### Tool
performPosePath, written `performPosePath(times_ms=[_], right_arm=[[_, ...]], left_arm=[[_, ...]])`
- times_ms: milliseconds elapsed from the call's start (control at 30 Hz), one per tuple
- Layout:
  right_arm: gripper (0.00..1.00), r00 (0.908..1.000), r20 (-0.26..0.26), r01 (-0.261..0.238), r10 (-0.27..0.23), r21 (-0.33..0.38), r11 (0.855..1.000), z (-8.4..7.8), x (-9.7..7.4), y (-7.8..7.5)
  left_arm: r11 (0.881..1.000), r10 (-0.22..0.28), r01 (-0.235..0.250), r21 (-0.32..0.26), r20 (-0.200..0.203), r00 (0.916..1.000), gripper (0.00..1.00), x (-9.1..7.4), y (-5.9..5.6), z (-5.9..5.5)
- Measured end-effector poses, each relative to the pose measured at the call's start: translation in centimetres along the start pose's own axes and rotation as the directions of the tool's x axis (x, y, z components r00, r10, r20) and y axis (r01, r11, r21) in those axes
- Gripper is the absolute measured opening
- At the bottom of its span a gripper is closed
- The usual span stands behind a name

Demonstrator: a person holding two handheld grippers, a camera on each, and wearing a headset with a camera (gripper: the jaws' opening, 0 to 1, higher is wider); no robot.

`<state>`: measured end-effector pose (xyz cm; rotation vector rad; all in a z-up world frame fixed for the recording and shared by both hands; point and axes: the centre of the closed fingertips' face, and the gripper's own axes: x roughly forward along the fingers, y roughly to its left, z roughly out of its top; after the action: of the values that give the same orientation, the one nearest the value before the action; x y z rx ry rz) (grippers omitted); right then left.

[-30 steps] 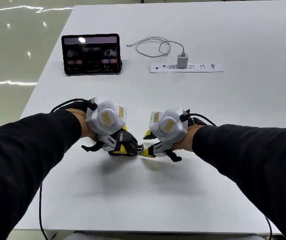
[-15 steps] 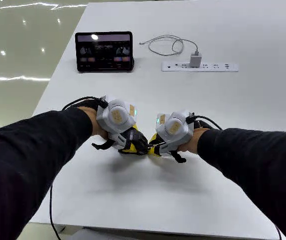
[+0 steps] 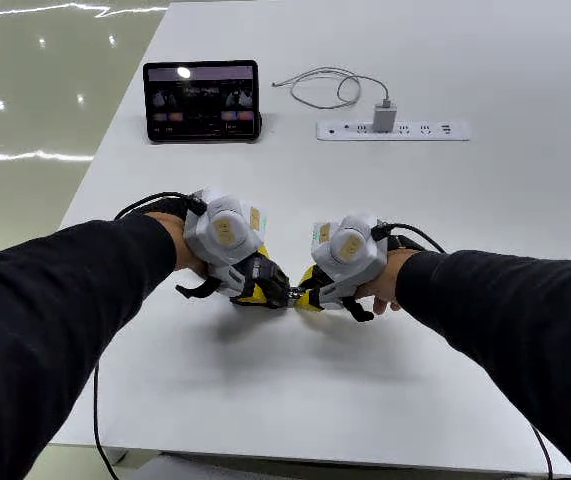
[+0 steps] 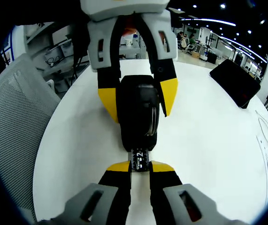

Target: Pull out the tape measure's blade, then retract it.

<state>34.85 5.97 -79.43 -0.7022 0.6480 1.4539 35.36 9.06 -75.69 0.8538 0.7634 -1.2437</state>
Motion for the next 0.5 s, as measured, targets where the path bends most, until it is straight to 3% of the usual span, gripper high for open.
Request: performPosePath(times_ms=[500], right_arm=[[0.1, 1.0, -0.006, 0.005, -0.004, 0.026, 1.0, -1.13, -1.11, 0.02]], left_arm=[[1.0, 0.0, 0.0, -0.019, 0.006, 1.0, 0.31, 0.09, 0.0, 0.05]])
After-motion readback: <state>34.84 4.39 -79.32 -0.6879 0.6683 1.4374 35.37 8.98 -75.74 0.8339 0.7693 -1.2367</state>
